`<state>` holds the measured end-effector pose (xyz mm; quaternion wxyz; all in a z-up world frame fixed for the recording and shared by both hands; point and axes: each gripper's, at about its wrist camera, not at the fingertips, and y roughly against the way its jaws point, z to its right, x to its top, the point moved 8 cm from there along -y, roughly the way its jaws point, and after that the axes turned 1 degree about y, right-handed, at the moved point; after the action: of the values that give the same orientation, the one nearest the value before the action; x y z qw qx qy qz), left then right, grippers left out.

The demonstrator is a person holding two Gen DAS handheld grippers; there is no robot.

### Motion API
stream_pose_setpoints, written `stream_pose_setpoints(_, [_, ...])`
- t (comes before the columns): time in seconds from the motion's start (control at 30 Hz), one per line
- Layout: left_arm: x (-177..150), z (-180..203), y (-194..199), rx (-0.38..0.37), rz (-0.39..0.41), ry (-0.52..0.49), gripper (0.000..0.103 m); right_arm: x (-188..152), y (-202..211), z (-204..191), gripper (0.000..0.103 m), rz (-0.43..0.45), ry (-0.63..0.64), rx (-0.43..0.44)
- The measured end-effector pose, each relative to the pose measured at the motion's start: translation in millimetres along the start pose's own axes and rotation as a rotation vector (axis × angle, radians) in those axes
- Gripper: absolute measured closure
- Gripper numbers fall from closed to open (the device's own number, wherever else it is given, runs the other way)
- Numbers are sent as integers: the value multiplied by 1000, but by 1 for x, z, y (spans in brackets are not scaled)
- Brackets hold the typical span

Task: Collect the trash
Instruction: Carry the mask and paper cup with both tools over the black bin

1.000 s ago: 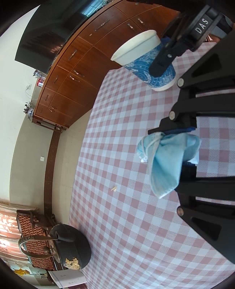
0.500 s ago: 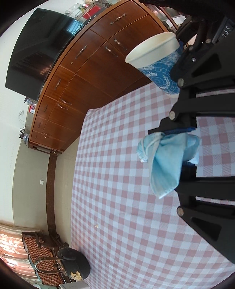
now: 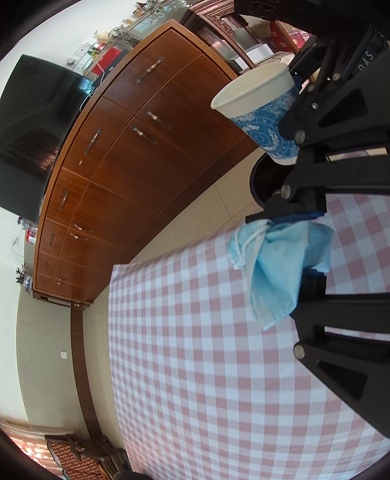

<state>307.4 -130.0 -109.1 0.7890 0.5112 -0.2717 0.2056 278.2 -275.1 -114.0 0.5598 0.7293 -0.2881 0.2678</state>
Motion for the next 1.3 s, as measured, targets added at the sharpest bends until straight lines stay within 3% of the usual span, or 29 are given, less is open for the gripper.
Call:
stream_pose_setpoints(0.37, [-14, 94, -32, -101, -76, -115, 78, -11, 27, 100, 42, 9, -137, -117])
stream_pose_setpoints(0.63, [-35, 134, -59, -129, -144, -146, 78, -22, 26, 151, 42, -27, -181, -165])
stream_pose_setpoints(1.0, [-67, 151, -108, -83, -242, -122, 78, -46, -24, 216, 42, -165, -253, -201])
stream_pose_setpoints(1.3, [-96, 158, -152, -21, -331, -124, 77, -65, -81, 246, 42, -337, -189, -238])
